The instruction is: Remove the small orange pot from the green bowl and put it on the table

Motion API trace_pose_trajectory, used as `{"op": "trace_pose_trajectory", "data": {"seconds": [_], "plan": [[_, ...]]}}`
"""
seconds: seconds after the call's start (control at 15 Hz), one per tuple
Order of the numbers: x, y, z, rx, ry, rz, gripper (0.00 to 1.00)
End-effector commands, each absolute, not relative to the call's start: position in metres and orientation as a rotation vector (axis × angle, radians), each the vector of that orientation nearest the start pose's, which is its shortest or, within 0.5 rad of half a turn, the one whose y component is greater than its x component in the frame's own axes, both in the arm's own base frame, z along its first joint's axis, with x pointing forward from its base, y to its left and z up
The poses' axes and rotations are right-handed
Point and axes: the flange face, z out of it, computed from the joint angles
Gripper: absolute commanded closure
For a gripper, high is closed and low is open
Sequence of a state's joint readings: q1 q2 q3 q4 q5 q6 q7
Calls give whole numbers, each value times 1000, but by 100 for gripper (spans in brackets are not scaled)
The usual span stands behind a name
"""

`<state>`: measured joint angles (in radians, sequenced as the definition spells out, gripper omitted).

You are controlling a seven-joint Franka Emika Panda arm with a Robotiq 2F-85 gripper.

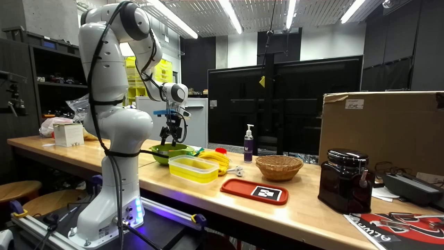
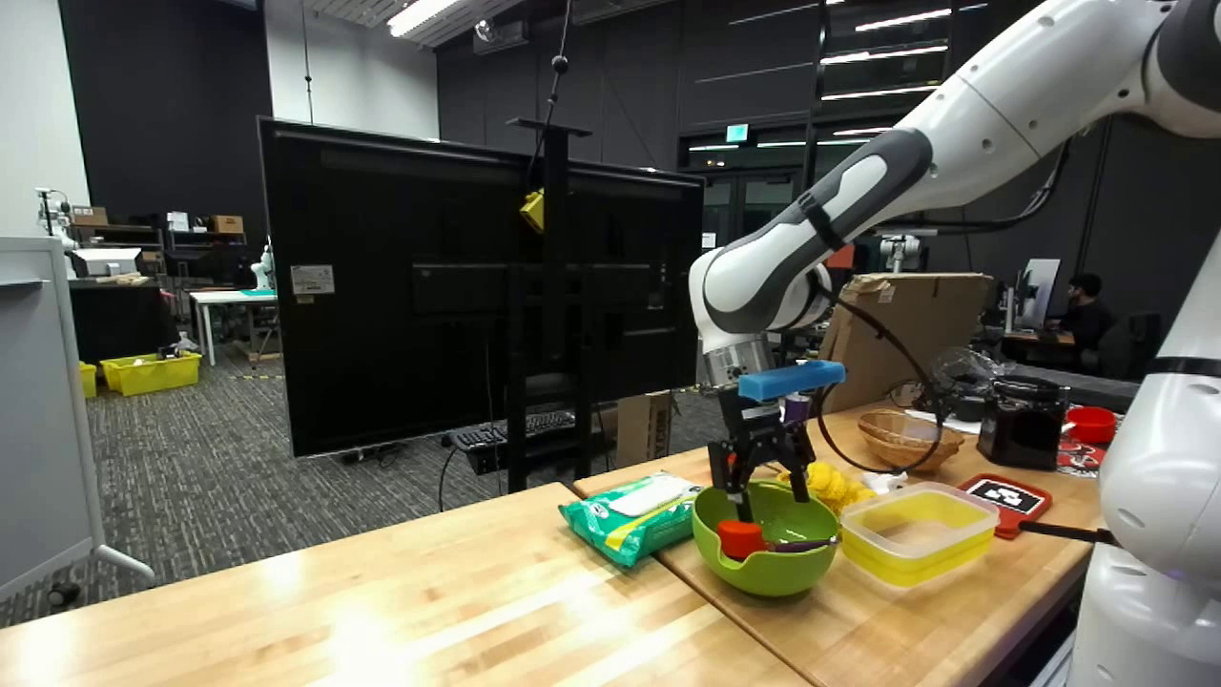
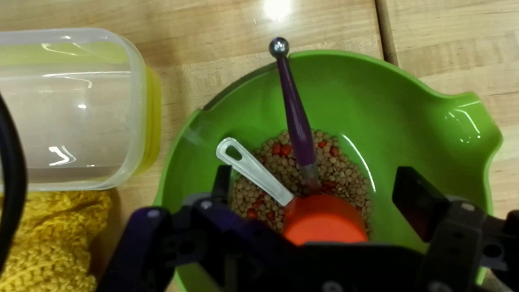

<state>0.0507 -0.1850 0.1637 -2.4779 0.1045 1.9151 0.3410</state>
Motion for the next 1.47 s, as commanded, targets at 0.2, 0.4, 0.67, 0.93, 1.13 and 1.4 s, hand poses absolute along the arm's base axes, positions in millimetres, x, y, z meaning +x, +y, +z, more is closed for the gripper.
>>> {"op": "trace_pose_trajectory", "data": {"seconds": [0.2, 0.4, 0.67, 0.93, 1.13, 1.4], "plan": [[399, 95, 317, -3086, 243, 607, 0], [402, 96, 311, -3091, 209, 589, 0], [411, 100, 299, -3083, 140, 537, 0], [419, 103, 288, -3072, 82, 502, 0], [423, 102, 282, -3061, 57, 489, 0], [423, 98, 279, -3053, 49, 495, 0]]}}
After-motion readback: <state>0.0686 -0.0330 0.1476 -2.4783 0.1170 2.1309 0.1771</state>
